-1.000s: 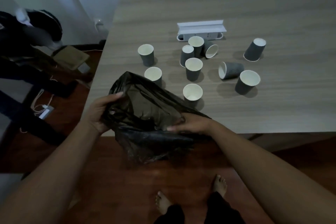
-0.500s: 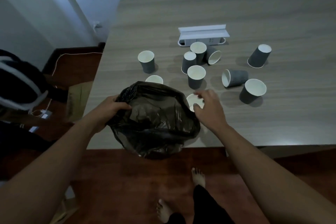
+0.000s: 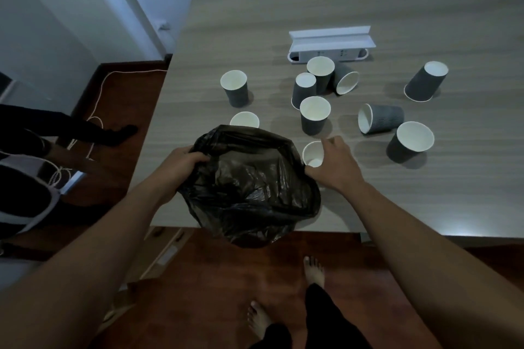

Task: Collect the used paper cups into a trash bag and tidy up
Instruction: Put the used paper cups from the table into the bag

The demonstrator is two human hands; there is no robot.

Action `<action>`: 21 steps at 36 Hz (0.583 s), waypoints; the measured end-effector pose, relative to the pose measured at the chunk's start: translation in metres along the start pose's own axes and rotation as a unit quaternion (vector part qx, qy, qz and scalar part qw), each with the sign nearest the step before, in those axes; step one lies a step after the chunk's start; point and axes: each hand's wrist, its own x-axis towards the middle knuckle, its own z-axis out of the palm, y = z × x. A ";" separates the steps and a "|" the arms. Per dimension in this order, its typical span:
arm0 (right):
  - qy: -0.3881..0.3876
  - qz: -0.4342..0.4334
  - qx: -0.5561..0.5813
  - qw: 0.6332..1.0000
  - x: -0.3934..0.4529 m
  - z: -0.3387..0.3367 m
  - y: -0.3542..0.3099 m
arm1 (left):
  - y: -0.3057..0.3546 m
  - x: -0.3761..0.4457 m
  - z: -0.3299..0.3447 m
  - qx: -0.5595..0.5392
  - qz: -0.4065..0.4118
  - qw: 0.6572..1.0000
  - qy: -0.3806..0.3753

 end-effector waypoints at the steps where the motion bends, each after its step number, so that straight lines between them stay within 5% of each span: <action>1: 0.020 0.009 0.022 1.000 -0.002 -0.002 0.002 | -0.001 0.000 0.001 -0.002 -0.001 1.000 0.001; 7: 0.159 0.106 0.194 0.962 -0.014 -0.028 0.014 | -0.008 0.001 0.006 -0.026 -0.009 0.999 0.018; 12: 0.174 0.122 0.478 0.852 -0.033 -0.044 -0.005 | -0.008 0.000 0.013 -0.067 -0.023 0.997 0.024; 16: 0.025 0.179 0.661 0.728 -0.039 -0.009 -0.044 | -0.007 -0.002 0.015 -0.100 -0.036 0.994 0.023; 21: -0.171 0.256 0.645 0.699 -0.046 0.057 -0.069 | -0.013 -0.006 0.014 -0.116 -0.039 0.992 0.018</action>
